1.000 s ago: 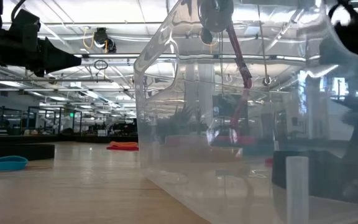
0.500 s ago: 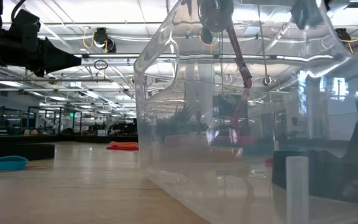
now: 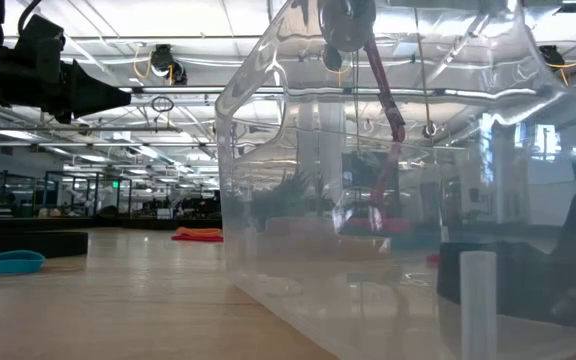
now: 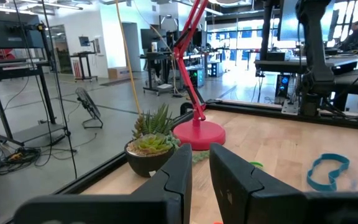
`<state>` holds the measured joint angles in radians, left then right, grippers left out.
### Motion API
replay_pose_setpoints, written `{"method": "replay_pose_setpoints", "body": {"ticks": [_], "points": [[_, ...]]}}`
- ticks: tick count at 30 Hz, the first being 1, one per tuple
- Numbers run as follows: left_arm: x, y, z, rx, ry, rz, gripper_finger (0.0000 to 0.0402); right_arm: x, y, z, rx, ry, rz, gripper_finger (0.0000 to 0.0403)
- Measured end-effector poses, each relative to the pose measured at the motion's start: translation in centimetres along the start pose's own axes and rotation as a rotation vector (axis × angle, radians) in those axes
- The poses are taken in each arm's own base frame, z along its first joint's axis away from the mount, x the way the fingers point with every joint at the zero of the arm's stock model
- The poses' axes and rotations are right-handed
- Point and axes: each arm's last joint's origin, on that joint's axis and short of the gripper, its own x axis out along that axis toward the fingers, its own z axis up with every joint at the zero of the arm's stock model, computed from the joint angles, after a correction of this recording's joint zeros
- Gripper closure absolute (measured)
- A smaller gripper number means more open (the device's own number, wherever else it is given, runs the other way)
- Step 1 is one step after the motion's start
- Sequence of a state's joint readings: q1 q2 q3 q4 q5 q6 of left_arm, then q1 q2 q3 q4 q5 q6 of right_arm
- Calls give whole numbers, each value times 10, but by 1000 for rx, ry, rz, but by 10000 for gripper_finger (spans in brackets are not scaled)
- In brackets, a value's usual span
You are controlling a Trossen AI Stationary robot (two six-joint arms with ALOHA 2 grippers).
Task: Pick and place rubber bands into bin
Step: Put the black rubber band into the transparent container
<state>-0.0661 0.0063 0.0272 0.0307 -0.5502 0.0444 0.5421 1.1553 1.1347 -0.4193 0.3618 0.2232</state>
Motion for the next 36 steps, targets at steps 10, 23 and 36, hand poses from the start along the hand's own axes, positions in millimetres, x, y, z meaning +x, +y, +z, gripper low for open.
{"method": "replay_pose_setpoints", "body": {"ticks": [10, 23, 36], "points": [[0, 0, 0, 0, 0, 0, 339, 80, 19, -16, -53, 342, 102, 403], [0, 0, 0, 0, 0, -1, 339, 146, 30, -71, -106, 602, 65, 403], [0, 0, 0, 0, 1, -1, 339, 170, 33, -98, -126, 701, 42, 397]]}}
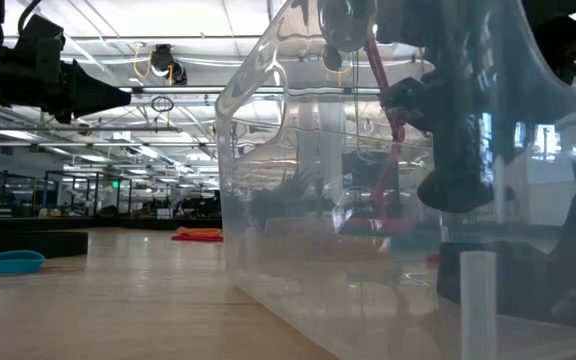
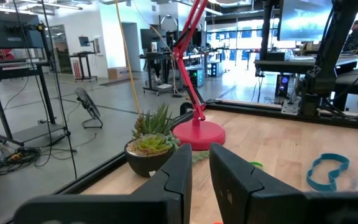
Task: Pick and place rubber bands into bin
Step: Put the black rubber band into the transparent container
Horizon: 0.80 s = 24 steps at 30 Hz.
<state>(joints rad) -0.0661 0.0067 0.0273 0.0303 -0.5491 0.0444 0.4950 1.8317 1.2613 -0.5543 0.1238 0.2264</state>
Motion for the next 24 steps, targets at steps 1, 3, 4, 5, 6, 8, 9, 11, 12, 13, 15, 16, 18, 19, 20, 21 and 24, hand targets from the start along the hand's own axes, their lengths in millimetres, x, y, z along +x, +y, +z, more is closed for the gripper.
{"method": "replay_pose_setpoints", "body": {"ticks": [1, 3, 4, 5, 6, 8, 9, 11, 12, 13, 15, 16, 18, 19, 20, 21, 24], "points": [[0, 0, 0, 0, 0, 0, 339, 0, 0, 0, 1, -4, 1, 397], [0, 0, 0, 0, 0, 0, 339, -1, 0, 1, 1, -9, 2, 397], [0, 0, 0, 0, 0, 0, 339, -2, 0, 1, 1, -10, 2, 396], [0, 0, 0, 0, 0, 0, 339, -2, 0, 1, 2, -16, 3, 396], [0, 0, 0, 0, 0, 0, 339, -3, 0, 2, 3, -20, 3, 396], [0, 0, 0, 0, 0, 0, 339, -2, 0, 2, 13, -21, 3, 395], [0, 0, 0, 0, 0, 0, 339, -2, 0, 2, 31, -20, 3, 395], [0, 0, 0, 0, 0, 0, 339, -2, 0, 2, 59, -22, 3, 395], [0, 0, 0, 0, 0, 0, 339, -2, 0, 2, 63, -22, 4, 395], [0, 0, 0, 0, 0, 0, 339, -2, 0, 2, 63, -21, 5, 395], [0, 0, 0, 0, 0, 0, 339, -2, 1, 2, 54, -22, 5, 395], [0, 0, 0, 0, 0, 0, 339, -2, 1, 2, 51, -22, 5, 395], [0, 0, 0, 0, 0, 0, 339, -2, 1, 2, 49, -22, 5, 394], [0, 0, 0, 0, 0, 0, 339, -2, 1, 2, 49, -22, 5, 392], [0, 0, 0, 0, 0, 0, 339, -2, 1, 2, 48, -22, 5, 390], [0, 0, 0, 0, 0, 0, 339, -2, 1, 2, 46, -22, 5, 385], [0, 0, 0, 0, 0, 0, 339, -2, 1, 1, 45, -21, 5, 365]]}}
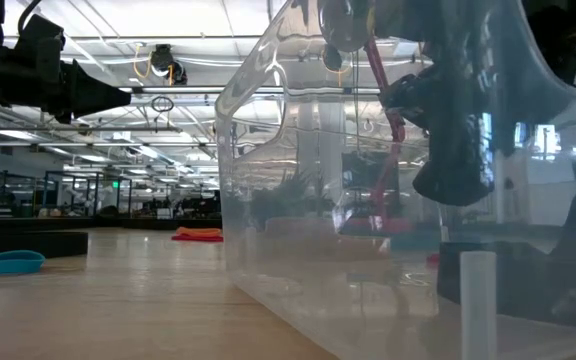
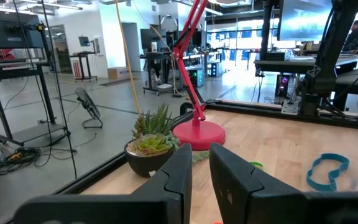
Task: Pick and place rubber bands into bin
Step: Put the black rubber band into the transparent container, then put the green rubber band into the transparent container
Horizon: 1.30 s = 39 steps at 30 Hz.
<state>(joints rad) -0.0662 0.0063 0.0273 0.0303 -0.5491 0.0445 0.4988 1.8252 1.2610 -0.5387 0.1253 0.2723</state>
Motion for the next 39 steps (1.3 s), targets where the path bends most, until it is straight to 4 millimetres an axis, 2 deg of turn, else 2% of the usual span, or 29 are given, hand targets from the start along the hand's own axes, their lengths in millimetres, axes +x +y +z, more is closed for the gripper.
{"method": "replay_pose_setpoints", "body": {"ticks": [7, 13, 16, 20, 24, 26, 28, 30, 33, 39], "points": [[0, 0, 0, 0, 0, 0, 339, -1, 0, 0, 3, -2, 5, 308], [0, 0, 0, 0, 0, 0, 339, -11, 2, 2, 8, -2, 138, 287], [0, 0, 0, 0, 0, 0, 339, -30, 1, 2, 8, -22, 192, 284], [0, 0, 0, 0, 0, 0, 339, -71, -5, -2, 69, -66, 205, 286], [0, 0, 0, 0, 0, 0, 339, -115, -12, -15, 224, -77, 225, 288], [0, 0, 0, 0, 0, 0, 339, -132, -13, -24, 271, -72, 233, 287], [0, 0, 0, 0, 0, 0, 339, -142, -9, -33, 247, -82, 249, 285], [0, 0, 0, 0, 0, 0, 339, -144, -3, -45, 209, -77, 265, 285], [0, 0, 0, 0, 0, 0, 339, -137, 7, -63, 187, -45, 281, 286], [0, 0, 0, 1, 0, 0, 339, -97, 17, -107, 329, 116, 239, 284]]}}
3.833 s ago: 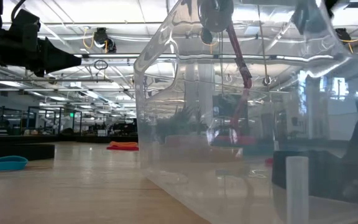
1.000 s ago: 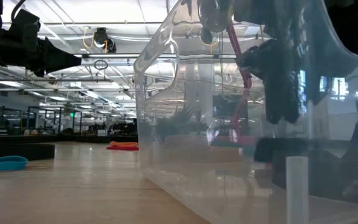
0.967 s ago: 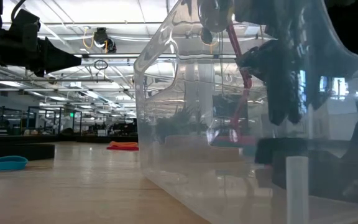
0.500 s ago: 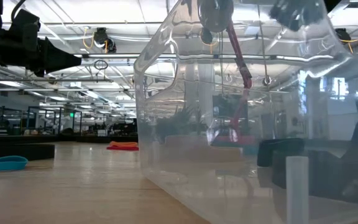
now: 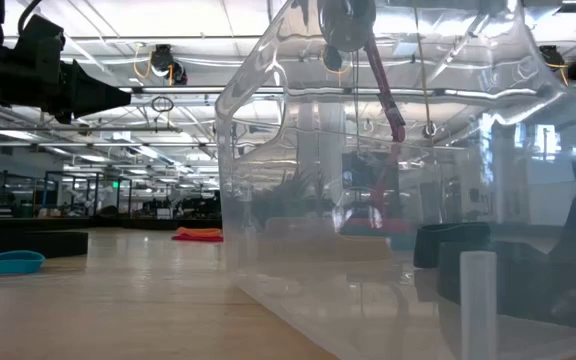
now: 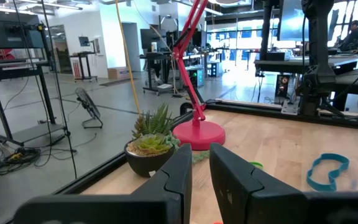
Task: Pick and place rubber bands into bin
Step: Put the green rubber band into the transparent container
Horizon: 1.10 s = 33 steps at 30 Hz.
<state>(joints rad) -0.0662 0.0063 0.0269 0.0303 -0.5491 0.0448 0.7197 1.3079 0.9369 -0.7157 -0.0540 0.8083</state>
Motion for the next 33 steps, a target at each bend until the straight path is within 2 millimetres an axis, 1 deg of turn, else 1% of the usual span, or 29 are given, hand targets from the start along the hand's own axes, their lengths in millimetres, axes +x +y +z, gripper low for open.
{"method": "replay_pose_setpoints", "body": {"ticks": [3, 6, 8, 11, 18, 22, 26, 29, 33], "points": [[0, 0, 0, 0, 0, 0, 339, 21, -8, -13, 63, 3, 10, 280], [0, 0, 0, 0, 0, 0, 339, 35, -12, -20, 106, -29, 56, 276], [0, 0, 0, 0, 0, 1, 339, 42, -15, -24, 114, -31, 65, 272], [0, 0, 0, 0, 0, 1, 339, 45, -20, -29, 132, -14, 46, 267], [0, 0, 0, 2, 0, 1, 339, 45, -20, -29, 135, -8, 51, 262], [0, 0, 0, 4, 0, 0, 339, 45, -20, -29, 118, 48, 90, 261], [0, 0, 0, 4, 0, 0, 339, 43, -18, -28, 131, 14, 58, 261], [0, 0, 0, 4, 0, 1, 339, 34, -6, -23, 117, -16, 74, 261], [0, 0, 0, 4, 0, 0, 339, 12, 15, -14, 62, -109, 41, 261]]}}
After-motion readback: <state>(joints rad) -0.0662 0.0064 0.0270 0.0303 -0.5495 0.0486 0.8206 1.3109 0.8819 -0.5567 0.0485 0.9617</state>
